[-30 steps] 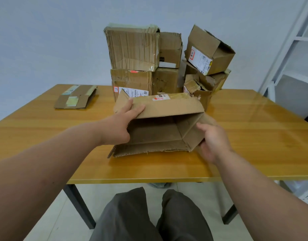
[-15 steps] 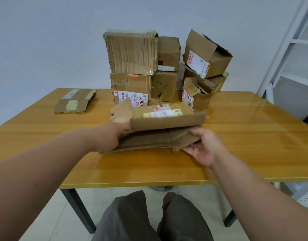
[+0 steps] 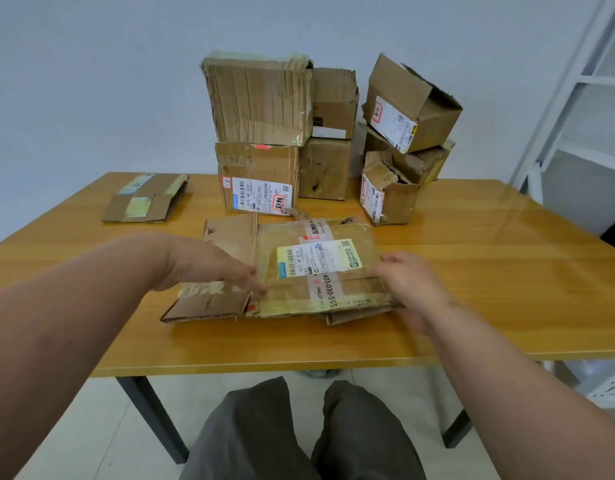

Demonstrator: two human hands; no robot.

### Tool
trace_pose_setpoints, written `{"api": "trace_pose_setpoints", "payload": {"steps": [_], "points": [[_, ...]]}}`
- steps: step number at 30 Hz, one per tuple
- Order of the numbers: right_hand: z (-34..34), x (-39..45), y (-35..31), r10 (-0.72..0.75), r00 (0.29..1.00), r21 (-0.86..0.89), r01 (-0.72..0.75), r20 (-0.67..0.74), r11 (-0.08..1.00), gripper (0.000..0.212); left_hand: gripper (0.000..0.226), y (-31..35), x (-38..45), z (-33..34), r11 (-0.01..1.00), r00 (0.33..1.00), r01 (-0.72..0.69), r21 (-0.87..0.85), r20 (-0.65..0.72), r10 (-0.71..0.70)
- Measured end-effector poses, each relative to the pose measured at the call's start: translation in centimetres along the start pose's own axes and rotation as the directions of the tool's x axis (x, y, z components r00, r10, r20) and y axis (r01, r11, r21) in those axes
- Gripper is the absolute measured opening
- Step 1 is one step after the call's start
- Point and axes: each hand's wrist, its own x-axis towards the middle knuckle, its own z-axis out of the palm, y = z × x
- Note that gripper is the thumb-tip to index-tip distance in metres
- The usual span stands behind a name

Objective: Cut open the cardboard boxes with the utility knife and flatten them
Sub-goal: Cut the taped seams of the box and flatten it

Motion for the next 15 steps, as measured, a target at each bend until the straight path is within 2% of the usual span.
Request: {"api": "trace_pose_setpoints", "payload": {"steps": [1,2,4,6,8,11,15], "points": [[0.4,-0.1,0.0,-0.083,0.996,-0.228,0.076,-0.020,0.971,0.023,0.065,-0.4,0.3,0.0,0.999,0.999,-0.009,-0.033,-0.054,0.007],[0.8,-0.4,0.0,-0.146,0.989,-0.406,0.127,-0.016,0.905,0.025,0.061,-0.6,0.9,0.2,0.999,0.992,-0.031,0.024,-0.121,0.034],[1.7,-1.2,-0.2,-0.200,0.980,-0.651,0.162,0.015,0.741,0.031,0.064,-0.9,2.3,1.0,0.961,0.962,-0.003,0.275,-0.263,0.079],[2.6,-1.7,-0.1,-0.274,0.961,-0.829,0.182,0.037,0.528,0.046,0.076,-0.8,3.7,2.5,0.876,0.931,0.084,0.474,-0.350,0.100],[3.4,-2.0,-0.2,-0.362,0.924,-0.875,0.274,0.124,0.399,0.056,0.088,-1.1,4.8,4.1,0.865,0.900,0.082,0.494,-0.411,0.149],[4.3,-1.3,-0.1,-0.384,0.872,-0.843,0.435,0.305,0.318,0.064,0.106,-1.6,5.8,5.3,0.897,0.879,0.010,0.441,-0.431,0.202],[5.2,0.4,1.0,-0.283,0.877,-0.830,0.466,0.387,0.308,0.068,0.122,-1.8,6.4,5.4,0.916,0.900,0.012,0.401,-0.404,0.165]]}}
